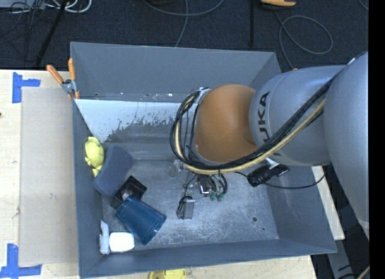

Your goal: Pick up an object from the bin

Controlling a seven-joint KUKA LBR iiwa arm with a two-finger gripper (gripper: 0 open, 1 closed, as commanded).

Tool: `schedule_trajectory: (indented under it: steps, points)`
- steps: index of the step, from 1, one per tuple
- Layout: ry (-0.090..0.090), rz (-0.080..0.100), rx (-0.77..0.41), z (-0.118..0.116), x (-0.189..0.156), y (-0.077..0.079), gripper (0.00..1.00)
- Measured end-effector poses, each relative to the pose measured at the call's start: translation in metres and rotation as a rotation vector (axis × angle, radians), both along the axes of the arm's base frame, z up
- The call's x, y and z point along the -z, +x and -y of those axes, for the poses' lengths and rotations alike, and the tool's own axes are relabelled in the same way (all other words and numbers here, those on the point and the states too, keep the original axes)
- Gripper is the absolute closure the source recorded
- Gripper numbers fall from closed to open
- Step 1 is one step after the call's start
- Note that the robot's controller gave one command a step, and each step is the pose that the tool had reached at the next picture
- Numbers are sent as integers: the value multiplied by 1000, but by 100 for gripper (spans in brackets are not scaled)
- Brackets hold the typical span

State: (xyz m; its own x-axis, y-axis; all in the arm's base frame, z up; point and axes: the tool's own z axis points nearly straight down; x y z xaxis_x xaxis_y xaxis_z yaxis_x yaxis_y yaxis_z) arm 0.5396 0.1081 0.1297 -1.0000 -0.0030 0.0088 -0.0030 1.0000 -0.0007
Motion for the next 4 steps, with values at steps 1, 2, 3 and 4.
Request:
schedule_trajectory:
  steps: [1,2,3,4]
  points:
    - [1,8,4,1,-5,2,0]
    - [0,15,-150,-39,34,-34,0]
    - [1,6,-192,-64,29,-50,0]
    - [1,10,-387,-87,27,-63,0]
